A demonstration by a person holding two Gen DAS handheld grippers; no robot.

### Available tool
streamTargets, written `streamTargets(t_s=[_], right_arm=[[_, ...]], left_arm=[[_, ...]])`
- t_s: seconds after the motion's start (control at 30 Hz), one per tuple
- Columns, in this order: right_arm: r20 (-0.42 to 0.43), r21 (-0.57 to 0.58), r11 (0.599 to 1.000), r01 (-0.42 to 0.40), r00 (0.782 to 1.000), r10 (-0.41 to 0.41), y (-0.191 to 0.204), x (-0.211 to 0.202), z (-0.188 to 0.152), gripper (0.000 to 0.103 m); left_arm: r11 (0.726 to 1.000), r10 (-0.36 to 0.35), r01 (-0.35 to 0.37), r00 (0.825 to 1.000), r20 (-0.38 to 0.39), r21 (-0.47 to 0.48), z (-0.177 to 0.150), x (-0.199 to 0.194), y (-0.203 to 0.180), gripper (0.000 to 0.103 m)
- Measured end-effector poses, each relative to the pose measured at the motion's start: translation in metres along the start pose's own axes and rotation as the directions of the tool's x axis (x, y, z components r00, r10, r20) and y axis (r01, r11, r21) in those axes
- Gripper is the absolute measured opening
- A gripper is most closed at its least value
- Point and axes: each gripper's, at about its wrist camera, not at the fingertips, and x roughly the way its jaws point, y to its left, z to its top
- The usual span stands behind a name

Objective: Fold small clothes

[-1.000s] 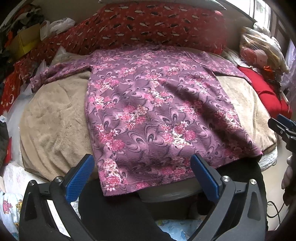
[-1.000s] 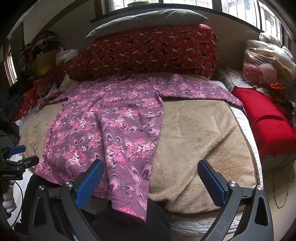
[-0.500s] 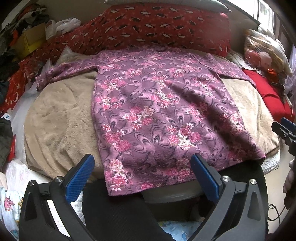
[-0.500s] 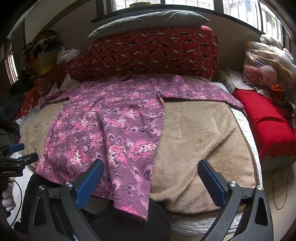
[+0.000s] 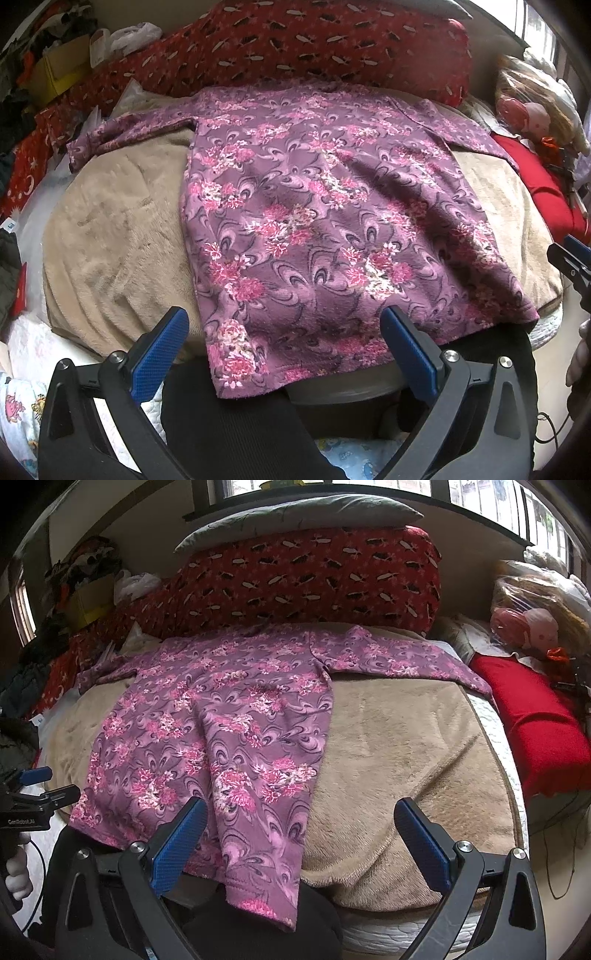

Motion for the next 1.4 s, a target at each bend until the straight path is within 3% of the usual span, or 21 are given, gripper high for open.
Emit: streamTargets(t_s=[0.2, 0.37, 0.53, 0.63, 0.73, 0.77, 0.83, 0.87, 0.9, 0.93, 0.97, 1.07, 1.13, 1.2, 1.3, 1.4], right_arm=[[-0.024, 0.017, 1.0, -0.011, 1.0, 0.011, -0.003, 0.015, 0.004, 0.101], [-0.065, 0.112, 0.994, -0.013, 0.998, 0.02, -0.028, 0.036, 0.006, 0.1], [-0.138, 0.214, 0.975, -0.062, 0.986, 0.093, -0.046, 0.064, 0.001, 0.097], [-0.211, 0.207, 0.971, -0.117, 0.964, 0.161, -0.033, 0.087, -0.005, 0.094], [-0.274, 0.184, 0.969, -0.167, 0.938, 0.214, -0.014, 0.103, -0.011, 0.083], [-0.289, 0.168, 0.972, -0.166, 0.934, 0.21, -0.009, 0.106, -0.013, 0.078], [-0.289, 0.132, 0.979, -0.157, 0.938, 0.19, -0.002, 0.107, -0.015, 0.072], [-0.279, 0.121, 0.979, -0.162, 0.941, 0.191, -0.001, 0.105, -0.015, 0.048], [-0.277, 0.123, 0.978, -0.167, 0.941, 0.196, -0.002, 0.104, -0.014, 0.033], [-0.278, 0.135, 0.976, -0.17, 0.939, 0.202, -0.005, 0.103, -0.013, 0.009], [-0.262, 0.168, 0.965, -0.199, 0.935, 0.239, -0.012, 0.099, -0.012, 0.005], [-0.162, 0.261, 0.921, -0.288, 0.928, 0.336, -0.032, 0.069, -0.007, 0.004], [-0.051, 0.294, 0.896, -0.331, 0.931, 0.361, -0.048, 0.036, 0.0, 0.004], [-0.001, 0.31, 0.888, -0.341, 0.934, 0.358, -0.06, 0.018, 0.002, 0.002], [-0.027, 0.325, 0.898, -0.297, 0.946, 0.323, -0.071, 0.02, -0.006, 0.002], [-0.118, 0.386, 0.89, -0.245, 0.943, 0.311, -0.077, 0.048, -0.03, 0.002]], left_arm=[[0.999, -0.017, 0.015, 0.999, -0.043, -0.029, 0.006, 0.014, 0.013, 0.103], [0.988, 0.021, -0.037, 0.994, -0.104, -0.153, 0.016, 0.033, 0.065, 0.103], [0.95, -0.027, -0.054, 0.966, -0.256, -0.308, 0.008, 0.073, 0.118, 0.103], [0.943, -0.109, -0.004, 0.942, -0.318, -0.334, -0.003, 0.092, 0.118, 0.103], [0.952, -0.162, 0.059, 0.93, -0.331, -0.301, -0.01, 0.095, 0.1, 0.103], [0.956, -0.173, 0.078, 0.929, -0.327, -0.284, -0.012, 0.093, 0.093, 0.1], [0.97, -0.158, 0.085, 0.933, -0.322, -0.229, -0.014, 0.09, 0.079, 0.073], [0.976, -0.148, 0.084, 0.931, -0.334, -0.2, -0.015, 0.09, 0.074, 0.031], [0.978, -0.165, 0.104, 0.917, -0.363, -0.183, -0.016, 0.093, 0.069, 0.005], [0.975, -0.177, 0.112, 0.912, -0.369, -0.19, -0.016, 0.092, 0.068, 0.005], [0.975, -0.173, 0.107, 0.917, -0.358, -0.196, -0.016, 0.088, 0.07, 0.005], [0.961, -0.209, 0.137, 0.93, -0.302, -0.242, -0.009, 0.058, 0.083, 0.005], [0.947, -0.233, 0.163, 0.941, -0.246, -0.276, -0.007, 0.031, 0.097, 0.005], [0.95, -0.208, 0.139, 0.949, -0.235, -0.28, -0.009, 0.021, 0.105, 0.005], [0.948, -0.193, 0.101, 0.936, -0.296, -0.3, -0.017, 0.038, 0.109, 0.005], [0.937, -0.195, 0.054, 0.9, -0.389, -0.344, -0.03, 0.064, 0.114, 0.011]])
